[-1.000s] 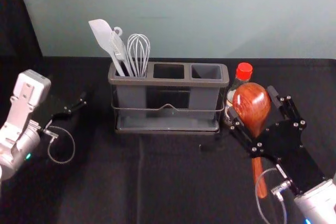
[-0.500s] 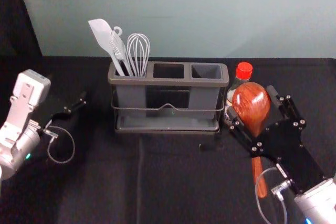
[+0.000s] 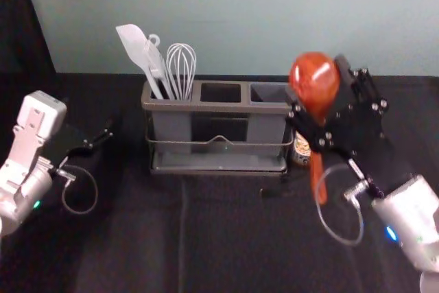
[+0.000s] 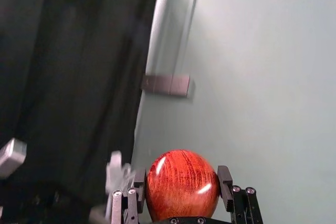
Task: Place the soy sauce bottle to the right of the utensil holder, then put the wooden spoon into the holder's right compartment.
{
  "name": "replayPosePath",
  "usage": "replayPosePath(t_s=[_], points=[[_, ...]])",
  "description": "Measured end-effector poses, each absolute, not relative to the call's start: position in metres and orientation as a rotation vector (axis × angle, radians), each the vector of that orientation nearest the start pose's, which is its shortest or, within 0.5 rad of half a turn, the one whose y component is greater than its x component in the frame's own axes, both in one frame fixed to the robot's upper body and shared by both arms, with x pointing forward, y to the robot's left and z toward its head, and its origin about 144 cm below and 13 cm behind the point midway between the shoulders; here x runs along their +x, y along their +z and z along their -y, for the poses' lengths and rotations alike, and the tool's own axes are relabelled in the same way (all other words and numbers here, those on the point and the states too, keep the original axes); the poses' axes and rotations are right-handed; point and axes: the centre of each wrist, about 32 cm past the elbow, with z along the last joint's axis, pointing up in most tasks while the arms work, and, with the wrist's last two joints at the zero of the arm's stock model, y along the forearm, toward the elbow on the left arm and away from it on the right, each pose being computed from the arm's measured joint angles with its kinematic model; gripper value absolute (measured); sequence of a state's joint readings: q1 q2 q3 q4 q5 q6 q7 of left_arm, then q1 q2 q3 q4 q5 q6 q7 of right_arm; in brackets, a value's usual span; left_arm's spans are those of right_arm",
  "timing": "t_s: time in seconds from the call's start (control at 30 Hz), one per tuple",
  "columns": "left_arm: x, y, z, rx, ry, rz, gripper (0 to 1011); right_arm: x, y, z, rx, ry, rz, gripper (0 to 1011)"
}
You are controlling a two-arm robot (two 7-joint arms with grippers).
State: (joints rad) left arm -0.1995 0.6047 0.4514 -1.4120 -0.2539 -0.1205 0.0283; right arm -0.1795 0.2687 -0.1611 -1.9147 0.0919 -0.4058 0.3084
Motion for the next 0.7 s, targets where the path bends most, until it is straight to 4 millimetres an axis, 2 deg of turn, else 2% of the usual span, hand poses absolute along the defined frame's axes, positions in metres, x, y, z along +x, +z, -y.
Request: replayPosePath(t_s=[0.27,0.3,0.53,0.57,0.7], points=[[0.489,1.14,-0.31,0.304,1.248,0.285,1000,0.448,1.199,0.223,0.414,-0.932,0.61,838],[0.489,1.14,-0.31,0.304,1.248,0.285,1000,0.448,1.199,0.223,0.414,-0.932,0.61,838],[0.489,1.14,-0.31,0.304,1.248,0.285,1000,0.49,1.196,0.215,0.509,-0.912,0.705,838],[0.489,1.14,-0.31,0.304,1.248,0.285,1000,0.49,1.196,0.215,0.509,-0.912,0.705,838],[0.489,1.14,-0.31,0.304,1.248,0.285,1000,0.511,1.194,0.21,0.555,-0.894,0.722,838]])
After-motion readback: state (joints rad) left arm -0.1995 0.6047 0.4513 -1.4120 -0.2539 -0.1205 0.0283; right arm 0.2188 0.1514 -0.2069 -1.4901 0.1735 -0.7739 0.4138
